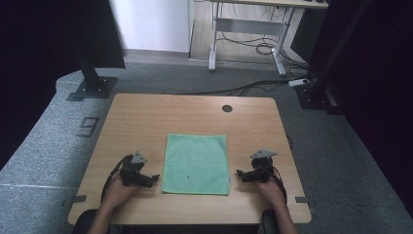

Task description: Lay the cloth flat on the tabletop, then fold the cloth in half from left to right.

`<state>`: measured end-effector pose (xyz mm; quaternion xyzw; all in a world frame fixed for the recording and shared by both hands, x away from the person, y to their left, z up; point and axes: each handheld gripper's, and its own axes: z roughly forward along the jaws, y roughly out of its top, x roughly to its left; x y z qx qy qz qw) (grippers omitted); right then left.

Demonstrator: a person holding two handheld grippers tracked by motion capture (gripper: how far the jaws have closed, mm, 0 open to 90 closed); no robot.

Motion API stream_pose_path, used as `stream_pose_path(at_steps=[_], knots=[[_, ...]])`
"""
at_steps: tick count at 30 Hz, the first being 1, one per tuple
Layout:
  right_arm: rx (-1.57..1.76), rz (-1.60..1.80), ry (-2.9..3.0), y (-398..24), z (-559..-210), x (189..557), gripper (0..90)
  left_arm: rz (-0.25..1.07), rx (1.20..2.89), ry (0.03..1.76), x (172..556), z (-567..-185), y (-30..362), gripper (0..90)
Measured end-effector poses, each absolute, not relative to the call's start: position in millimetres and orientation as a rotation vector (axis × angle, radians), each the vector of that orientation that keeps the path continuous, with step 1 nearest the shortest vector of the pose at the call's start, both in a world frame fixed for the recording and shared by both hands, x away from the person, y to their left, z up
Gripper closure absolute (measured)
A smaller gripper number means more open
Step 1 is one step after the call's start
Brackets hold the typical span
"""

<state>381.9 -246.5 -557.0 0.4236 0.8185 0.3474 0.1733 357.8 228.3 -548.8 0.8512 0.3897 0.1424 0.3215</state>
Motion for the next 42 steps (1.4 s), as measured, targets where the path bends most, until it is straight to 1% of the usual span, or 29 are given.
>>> stream_pose_path(at_steps=[25, 26, 29, 34, 42], knots=[[1.220, 0.986, 2.309, -245, -557, 382, 0.0, 0.372, 2.235, 1.020, 358, -549, 228, 0.0], [1.236, 1.007, 2.309, -245, -555, 381, 1.7, 0.372, 2.235, 1.019, 358, -549, 228, 0.0], [1.234, 1.045, 2.289, -242, -550, 379, 1.8, 0.372, 2.236, 1.019, 359, -549, 228, 0.0], [1.195, 1.082, 2.300, -228, -543, 373, 1.8, 0.372, 2.235, 1.018, 359, -549, 228, 0.0], [1.113, 1.070, 2.379, -201, -544, 366, 1.8, 0.372, 2.235, 1.018, 359, -549, 228, 0.0]])
